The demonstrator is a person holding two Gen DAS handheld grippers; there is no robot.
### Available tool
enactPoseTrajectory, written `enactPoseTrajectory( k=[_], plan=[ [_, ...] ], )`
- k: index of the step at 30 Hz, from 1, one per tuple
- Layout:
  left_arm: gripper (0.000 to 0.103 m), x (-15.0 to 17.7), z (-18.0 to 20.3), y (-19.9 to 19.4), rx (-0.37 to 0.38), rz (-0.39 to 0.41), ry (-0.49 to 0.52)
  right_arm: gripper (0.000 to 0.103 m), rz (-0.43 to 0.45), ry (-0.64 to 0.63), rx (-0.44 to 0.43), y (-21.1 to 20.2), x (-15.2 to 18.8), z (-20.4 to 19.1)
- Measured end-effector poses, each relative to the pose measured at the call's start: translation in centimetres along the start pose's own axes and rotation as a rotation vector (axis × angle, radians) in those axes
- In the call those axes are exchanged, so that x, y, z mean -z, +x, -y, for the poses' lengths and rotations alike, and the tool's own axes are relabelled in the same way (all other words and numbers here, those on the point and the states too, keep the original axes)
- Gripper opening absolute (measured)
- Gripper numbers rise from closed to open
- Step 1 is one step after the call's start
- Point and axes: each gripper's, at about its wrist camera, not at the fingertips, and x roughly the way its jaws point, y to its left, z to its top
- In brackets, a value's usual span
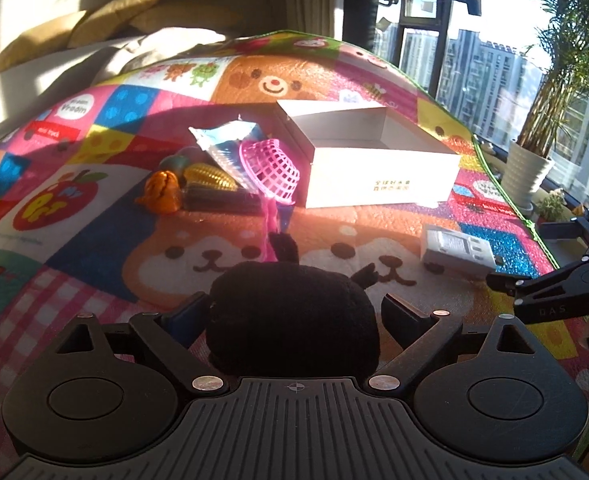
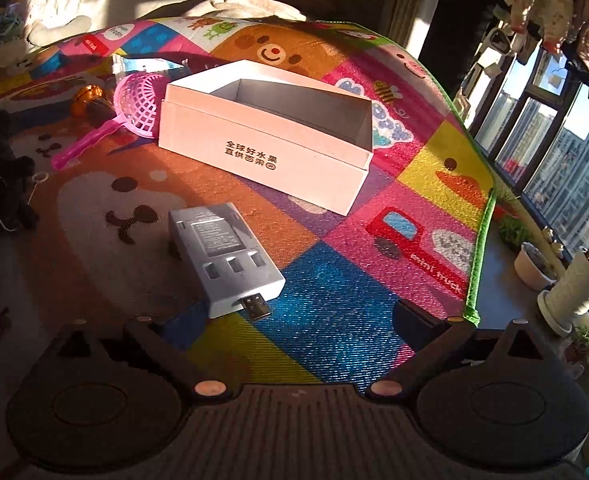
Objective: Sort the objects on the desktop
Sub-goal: 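Lift the black plush with the left tool while the right tool lifts the white tray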
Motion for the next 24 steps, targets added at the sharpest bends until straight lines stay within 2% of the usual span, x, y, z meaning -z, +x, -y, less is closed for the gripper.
enactPoseTrajectory(
  k=[2, 3, 5, 7, 8, 11, 14, 18, 20, 24],
  plan=[
    [0.096, -0.1, 0.0, 0.3, -0.003, -0.004, -0.003, 0.1, 0.009, 0.067, 0.051, 0.4, -0.2, 1.6],
    [0.096, -0.1, -0.2, 0.4, -0.002, -0.008, -0.006, 0.1, 0.028, 0.106, 0.012, 0.2, -0.3, 2.2],
    [0.096, 0.0, -0.4, 0.5, 0.003, -0.016, -0.01, 0.103, 0.048, 0.181, -0.133, -0.3, -0.7, 2.8],
    [0.097, 0.2, -0.5, 0.4, 0.007, -0.022, -0.003, 0.103, 0.03, 0.211, -0.226, 0.1, -1.3, 2.2],
    [0.097, 0.3, -0.5, 0.3, 0.008, -0.024, 0.001, 0.103, 0.011, 0.227, -0.232, 0.7, -1.6, 1.7],
    [0.099, 0.5, -0.4, -0.2, 0.015, -0.024, 0.018, 0.103, -0.052, 0.342, -0.162, 3.1, -2.5, 0.8],
    [0.101, 0.6, -0.1, -1.0, 0.025, -0.013, 0.052, 0.103, -0.09, 0.434, -0.176, 4.7, -2.9, 0.3],
    [0.102, 0.9, 0.6, -1.0, 0.008, -0.017, 0.1, 0.103, -0.091, 0.362, -0.134, 5.3, -3.5, -1.1],
    [0.102, 1.0, 0.9, -0.4, -0.016, -0.03, 0.105, 0.095, -0.088, 0.331, -0.116, 5.1, -3.6, -1.2],
    [0.102, 1.2, 1.2, 0.4, -0.045, -0.041, 0.114, 0.095, -0.089, 0.314, -0.176, 3.7, -3.1, -0.5]
  ],
)
